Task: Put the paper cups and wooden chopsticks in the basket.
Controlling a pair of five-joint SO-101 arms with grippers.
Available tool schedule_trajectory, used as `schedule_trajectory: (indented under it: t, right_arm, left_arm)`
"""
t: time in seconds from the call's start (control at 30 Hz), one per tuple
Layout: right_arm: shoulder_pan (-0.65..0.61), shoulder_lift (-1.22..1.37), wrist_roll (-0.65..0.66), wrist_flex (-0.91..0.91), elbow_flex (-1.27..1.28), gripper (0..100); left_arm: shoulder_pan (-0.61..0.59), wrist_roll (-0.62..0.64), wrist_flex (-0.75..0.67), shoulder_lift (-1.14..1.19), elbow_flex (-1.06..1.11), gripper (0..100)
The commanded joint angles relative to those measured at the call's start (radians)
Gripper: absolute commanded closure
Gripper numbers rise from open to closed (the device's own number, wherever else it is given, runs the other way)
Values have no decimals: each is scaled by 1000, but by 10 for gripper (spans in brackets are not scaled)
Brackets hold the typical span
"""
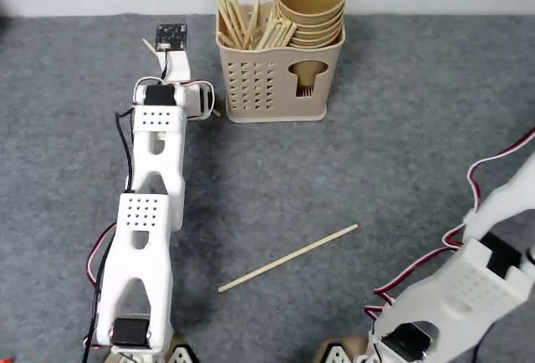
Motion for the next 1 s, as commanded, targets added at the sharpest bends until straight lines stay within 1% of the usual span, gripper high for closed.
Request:
schedule_trajectory:
  t: [0.0, 0.1, 0.17, 0.27, 0.37, 0.6, 0.67, 0.83, 0.9, 0.97]
  right_arm:
    - [4, -16, -9, 4, -9, 790]
    - [4, -16, -9, 4, -9, 790]
    - [4, -16, -9, 4, -9, 790]
    - [4, -16, -9, 4, -9, 790]
    - [2, -16, -9, 2, -9, 790]
    - [2, -13, -9, 1, -9, 790]
    - [2, -13, -9, 1, -9, 790]
    - [4, -13, -9, 2, -9, 790]
    - [4, -13, -9, 4, -9, 790]
    - [2, -12, -9, 4, -9, 790]
  left_arm:
    - [-37, 21, 117, -43, 1, 750]
    - [-66, 121, 153, -35, 1, 782]
    - [-78, 152, 163, -35, 1, 850]
    - [-84, 152, 158, -40, 1, 986]
    - [-86, 152, 157, -44, -13, 986]
    - [-80, 149, 155, -35, -180, 988]
    - [-80, 149, 144, -43, -182, 988]
    - [-118, 153, -28, -114, -180, 988]
    - [-127, 153, -124, -150, -180, 988]
    - [-137, 153, -250, -187, -180, 988]
